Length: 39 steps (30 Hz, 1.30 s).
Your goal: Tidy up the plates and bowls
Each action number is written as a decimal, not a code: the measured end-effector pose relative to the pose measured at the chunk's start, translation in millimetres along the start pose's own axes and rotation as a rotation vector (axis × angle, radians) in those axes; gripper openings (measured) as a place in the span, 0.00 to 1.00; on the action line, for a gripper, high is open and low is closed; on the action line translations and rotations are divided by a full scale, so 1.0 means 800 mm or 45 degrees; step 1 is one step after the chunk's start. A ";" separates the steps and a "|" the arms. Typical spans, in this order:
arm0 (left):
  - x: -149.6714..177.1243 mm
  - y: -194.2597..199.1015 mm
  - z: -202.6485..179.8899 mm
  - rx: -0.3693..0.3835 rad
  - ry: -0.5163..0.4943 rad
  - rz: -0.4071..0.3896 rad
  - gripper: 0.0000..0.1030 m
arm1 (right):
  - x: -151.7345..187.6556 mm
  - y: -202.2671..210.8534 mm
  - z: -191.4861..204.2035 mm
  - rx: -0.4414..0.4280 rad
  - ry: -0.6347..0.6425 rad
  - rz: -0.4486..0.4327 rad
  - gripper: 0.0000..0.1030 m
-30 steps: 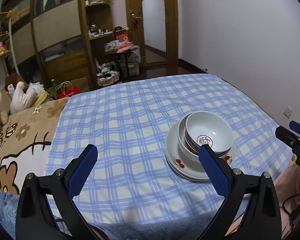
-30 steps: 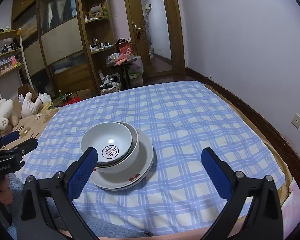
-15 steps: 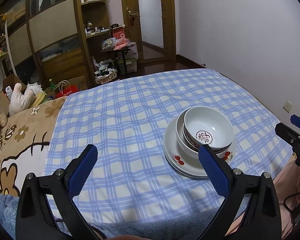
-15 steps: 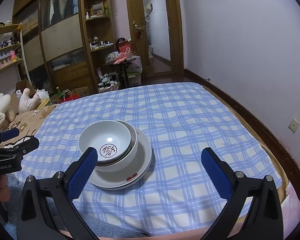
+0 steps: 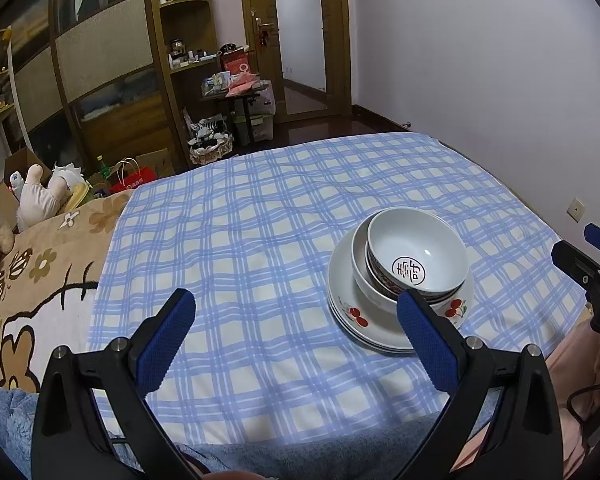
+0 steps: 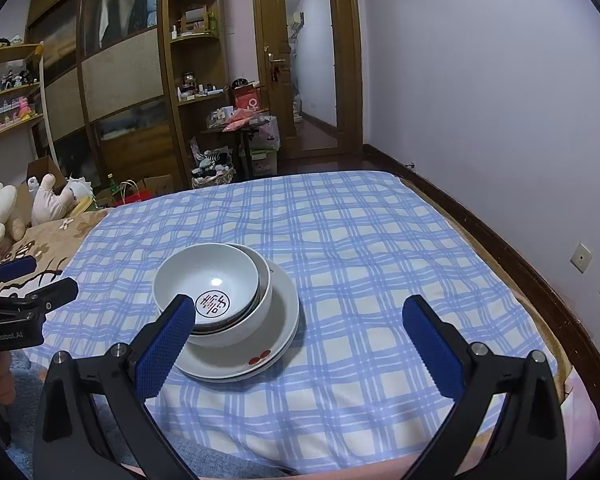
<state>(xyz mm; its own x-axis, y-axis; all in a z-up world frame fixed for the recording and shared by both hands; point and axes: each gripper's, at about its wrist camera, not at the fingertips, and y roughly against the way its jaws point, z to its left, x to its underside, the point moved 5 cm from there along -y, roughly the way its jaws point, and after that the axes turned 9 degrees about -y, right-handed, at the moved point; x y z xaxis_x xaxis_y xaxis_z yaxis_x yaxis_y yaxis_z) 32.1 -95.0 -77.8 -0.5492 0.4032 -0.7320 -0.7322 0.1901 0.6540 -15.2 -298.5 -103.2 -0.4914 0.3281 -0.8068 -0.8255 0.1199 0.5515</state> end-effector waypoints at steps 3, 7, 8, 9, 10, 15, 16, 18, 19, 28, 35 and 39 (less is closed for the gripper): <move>0.001 0.000 0.000 0.001 0.005 0.003 0.97 | 0.000 0.000 0.000 -0.001 0.000 0.002 1.00; 0.001 0.000 -0.002 0.003 0.012 0.007 0.97 | -0.001 -0.001 -0.002 0.001 0.001 0.000 1.00; 0.001 0.000 -0.001 0.001 0.009 0.006 0.97 | -0.001 0.000 -0.002 0.001 0.001 -0.003 1.00; 0.001 0.000 -0.001 0.001 0.008 0.005 0.97 | 0.000 -0.001 0.000 0.000 0.002 -0.001 1.00; 0.001 0.000 -0.001 0.001 0.007 0.005 0.97 | -0.001 -0.001 -0.002 0.002 0.003 -0.002 1.00; 0.001 0.000 -0.001 0.001 0.015 0.007 0.97 | -0.002 0.000 -0.004 0.009 0.002 -0.011 1.00; 0.001 0.000 0.000 0.002 0.013 0.007 0.97 | -0.002 0.000 -0.002 0.007 0.003 -0.010 1.00; 0.001 0.001 0.000 -0.001 0.014 0.005 0.97 | -0.003 0.001 -0.002 0.010 0.003 -0.015 1.00; 0.001 0.001 -0.001 0.000 0.015 0.004 0.97 | -0.003 0.001 -0.002 0.010 0.003 -0.014 1.00; 0.000 0.003 -0.001 -0.004 0.019 0.001 0.97 | -0.004 0.001 -0.003 0.008 0.009 -0.017 1.00; -0.004 0.005 0.001 -0.011 0.026 -0.004 0.97 | -0.008 0.001 -0.006 0.011 0.013 -0.023 1.00; -0.003 0.005 0.001 -0.011 0.027 -0.004 0.97 | -0.007 0.001 -0.005 0.012 0.014 -0.023 1.00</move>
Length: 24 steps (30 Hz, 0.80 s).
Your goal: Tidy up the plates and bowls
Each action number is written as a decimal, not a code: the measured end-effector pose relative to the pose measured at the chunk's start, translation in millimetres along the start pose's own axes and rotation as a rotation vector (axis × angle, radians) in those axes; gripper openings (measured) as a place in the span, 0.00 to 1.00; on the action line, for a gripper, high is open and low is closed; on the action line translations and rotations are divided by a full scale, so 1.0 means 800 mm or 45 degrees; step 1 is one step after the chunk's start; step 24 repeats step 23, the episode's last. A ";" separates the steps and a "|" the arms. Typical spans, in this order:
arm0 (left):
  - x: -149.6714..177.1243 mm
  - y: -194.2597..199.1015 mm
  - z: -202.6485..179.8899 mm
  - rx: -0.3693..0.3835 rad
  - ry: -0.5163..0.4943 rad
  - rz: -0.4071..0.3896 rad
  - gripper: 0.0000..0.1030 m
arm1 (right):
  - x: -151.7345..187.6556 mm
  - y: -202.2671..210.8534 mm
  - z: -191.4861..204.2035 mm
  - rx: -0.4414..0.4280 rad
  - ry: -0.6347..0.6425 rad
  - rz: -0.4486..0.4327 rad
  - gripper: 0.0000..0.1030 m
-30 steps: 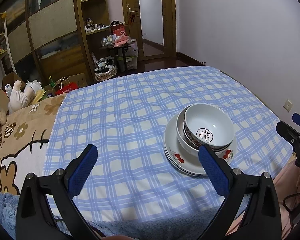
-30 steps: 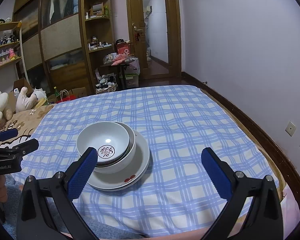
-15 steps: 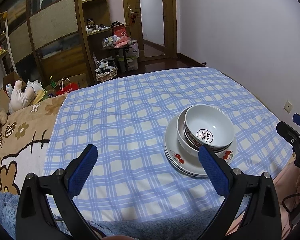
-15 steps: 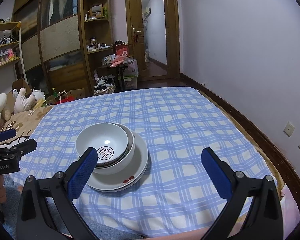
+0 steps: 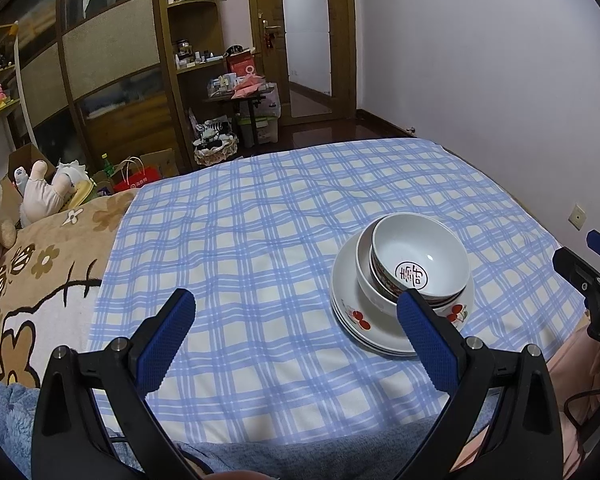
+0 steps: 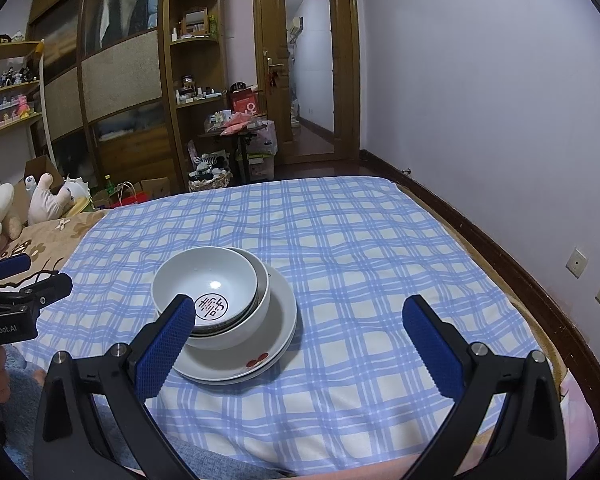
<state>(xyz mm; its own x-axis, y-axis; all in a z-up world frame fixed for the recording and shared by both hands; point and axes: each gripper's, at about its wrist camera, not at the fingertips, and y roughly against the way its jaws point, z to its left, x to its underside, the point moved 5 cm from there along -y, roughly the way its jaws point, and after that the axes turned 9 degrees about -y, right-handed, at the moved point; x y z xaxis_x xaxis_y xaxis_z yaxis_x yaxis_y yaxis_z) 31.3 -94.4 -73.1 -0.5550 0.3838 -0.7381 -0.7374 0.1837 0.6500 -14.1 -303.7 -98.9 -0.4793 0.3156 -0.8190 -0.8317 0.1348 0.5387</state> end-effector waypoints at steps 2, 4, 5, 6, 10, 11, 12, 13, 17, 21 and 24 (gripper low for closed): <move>0.000 0.000 0.000 0.001 0.000 0.000 0.97 | 0.000 0.000 0.000 -0.001 0.001 0.000 1.00; 0.000 0.000 0.000 0.002 0.000 0.000 0.97 | 0.000 0.000 0.000 -0.002 0.001 -0.001 1.00; 0.000 0.000 0.000 0.001 0.000 -0.001 0.97 | 0.000 0.000 0.000 -0.006 0.001 0.000 1.00; 0.000 0.000 0.000 0.001 0.001 -0.002 0.97 | 0.000 0.000 0.001 -0.002 0.002 -0.001 1.00; 0.000 0.000 0.000 0.001 0.000 0.000 0.97 | -0.001 0.001 0.001 -0.008 0.010 -0.007 1.00; 0.000 0.000 0.000 0.001 0.000 0.000 0.97 | -0.001 0.001 0.000 -0.009 0.010 -0.004 1.00; 0.000 0.000 0.000 0.001 0.000 0.001 0.97 | -0.001 0.000 -0.001 -0.007 0.013 -0.003 1.00; 0.000 0.000 0.000 0.002 -0.001 0.001 0.97 | 0.001 0.001 0.003 -0.009 0.008 -0.002 1.00; 0.000 0.000 0.000 -0.001 0.001 -0.002 0.97 | -0.002 0.000 -0.003 -0.011 0.003 -0.001 1.00; 0.000 0.000 0.000 -0.001 0.002 0.001 0.97 | -0.001 -0.001 -0.002 -0.010 0.009 -0.001 1.00; 0.000 0.000 0.000 0.002 0.000 -0.001 0.97 | 0.000 0.000 -0.001 -0.011 0.011 -0.002 1.00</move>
